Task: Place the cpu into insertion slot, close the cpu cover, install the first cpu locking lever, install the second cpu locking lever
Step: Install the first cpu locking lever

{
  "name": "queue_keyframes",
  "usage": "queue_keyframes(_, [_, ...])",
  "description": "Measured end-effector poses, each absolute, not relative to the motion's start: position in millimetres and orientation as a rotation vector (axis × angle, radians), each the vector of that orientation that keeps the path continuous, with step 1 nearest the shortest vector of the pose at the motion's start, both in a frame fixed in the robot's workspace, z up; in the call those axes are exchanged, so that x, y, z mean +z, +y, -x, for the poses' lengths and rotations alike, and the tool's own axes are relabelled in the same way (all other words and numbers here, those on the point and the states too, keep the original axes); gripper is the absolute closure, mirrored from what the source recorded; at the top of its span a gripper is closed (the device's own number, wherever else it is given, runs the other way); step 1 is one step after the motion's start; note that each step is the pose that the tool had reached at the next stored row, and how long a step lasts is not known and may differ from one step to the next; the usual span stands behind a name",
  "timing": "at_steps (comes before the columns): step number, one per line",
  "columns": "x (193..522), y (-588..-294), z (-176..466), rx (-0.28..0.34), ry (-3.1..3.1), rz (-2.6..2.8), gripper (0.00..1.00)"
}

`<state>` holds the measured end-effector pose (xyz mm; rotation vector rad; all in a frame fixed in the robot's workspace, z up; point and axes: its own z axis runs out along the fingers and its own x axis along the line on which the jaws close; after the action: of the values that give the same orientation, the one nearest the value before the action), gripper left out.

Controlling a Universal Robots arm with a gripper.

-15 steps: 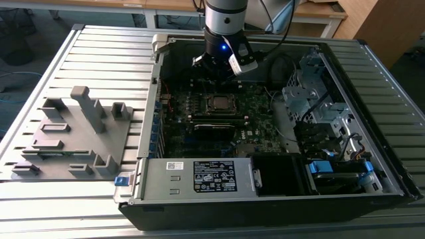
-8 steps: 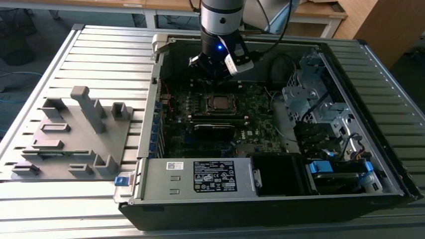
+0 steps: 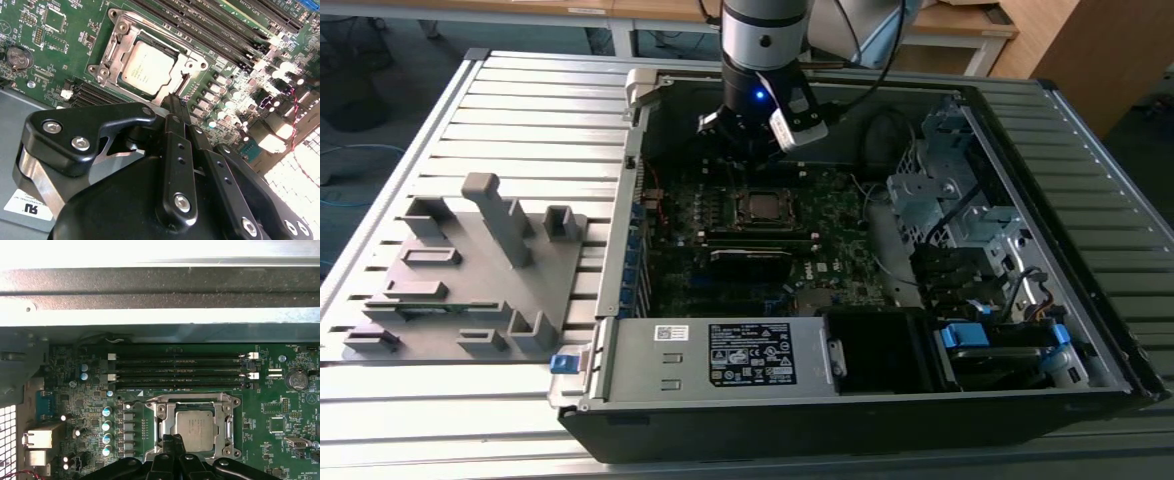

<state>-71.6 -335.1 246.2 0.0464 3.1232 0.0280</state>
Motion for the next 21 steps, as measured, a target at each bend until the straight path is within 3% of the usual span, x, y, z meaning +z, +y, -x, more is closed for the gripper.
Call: queue_keyframes(21, [253.9, -335.1, 73.0, 0.028, 3.123, -0.047, 0.90])
